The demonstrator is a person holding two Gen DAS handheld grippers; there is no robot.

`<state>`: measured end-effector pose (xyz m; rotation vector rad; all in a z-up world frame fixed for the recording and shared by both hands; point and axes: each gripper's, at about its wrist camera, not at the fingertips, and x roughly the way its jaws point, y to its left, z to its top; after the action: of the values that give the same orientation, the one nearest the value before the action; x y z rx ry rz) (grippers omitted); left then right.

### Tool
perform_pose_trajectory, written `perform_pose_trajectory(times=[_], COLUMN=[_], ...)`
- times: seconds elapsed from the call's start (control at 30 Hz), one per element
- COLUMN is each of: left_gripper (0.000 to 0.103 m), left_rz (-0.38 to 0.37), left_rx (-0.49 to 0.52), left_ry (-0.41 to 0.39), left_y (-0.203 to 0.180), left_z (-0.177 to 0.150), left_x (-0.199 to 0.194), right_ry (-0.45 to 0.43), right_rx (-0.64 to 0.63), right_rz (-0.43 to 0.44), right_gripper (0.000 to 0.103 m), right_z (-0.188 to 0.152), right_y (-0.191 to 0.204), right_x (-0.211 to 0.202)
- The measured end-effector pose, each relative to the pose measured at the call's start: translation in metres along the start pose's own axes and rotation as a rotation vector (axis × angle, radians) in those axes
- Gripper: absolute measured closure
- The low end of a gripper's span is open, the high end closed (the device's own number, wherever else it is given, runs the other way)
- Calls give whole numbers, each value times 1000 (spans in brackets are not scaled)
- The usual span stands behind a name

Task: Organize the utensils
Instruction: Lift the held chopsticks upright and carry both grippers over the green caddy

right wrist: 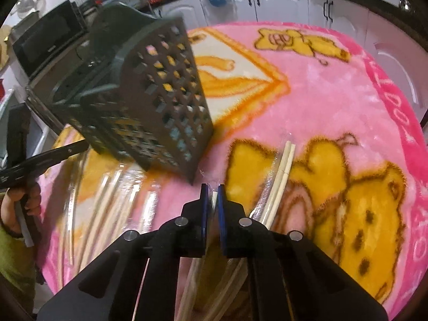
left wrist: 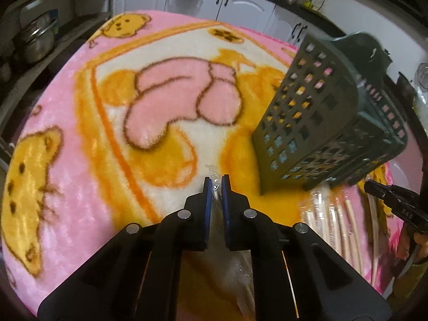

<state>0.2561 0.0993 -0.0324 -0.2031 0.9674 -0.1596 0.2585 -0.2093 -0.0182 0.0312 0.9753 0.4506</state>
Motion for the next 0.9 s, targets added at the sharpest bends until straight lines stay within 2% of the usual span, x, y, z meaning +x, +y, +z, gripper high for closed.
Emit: perform_pose_trajectory(times=[0.2, 0.47, 0.73, 0.9], left_gripper=[99, 101, 101, 101], left_rz=[-24, -82, -120, -123], left_rx=[32, 112, 173, 178], left_ry=[-107, -268, -374, -429], left_y=[-12, -52, -84, -93], left_z=[5, 15, 36, 51], left_x=[-40, -103, -145, -161], right_ry=[-101, -272, -441, -532], right_rx=[-17, -86, -100, -113], right_rz=[61, 116, 162, 162], right_gripper=[97, 98, 98, 98], right_z=[3, 21, 45, 62], right_y=[16, 46, 59, 65], right_x=[-41, -99, -146, -166])
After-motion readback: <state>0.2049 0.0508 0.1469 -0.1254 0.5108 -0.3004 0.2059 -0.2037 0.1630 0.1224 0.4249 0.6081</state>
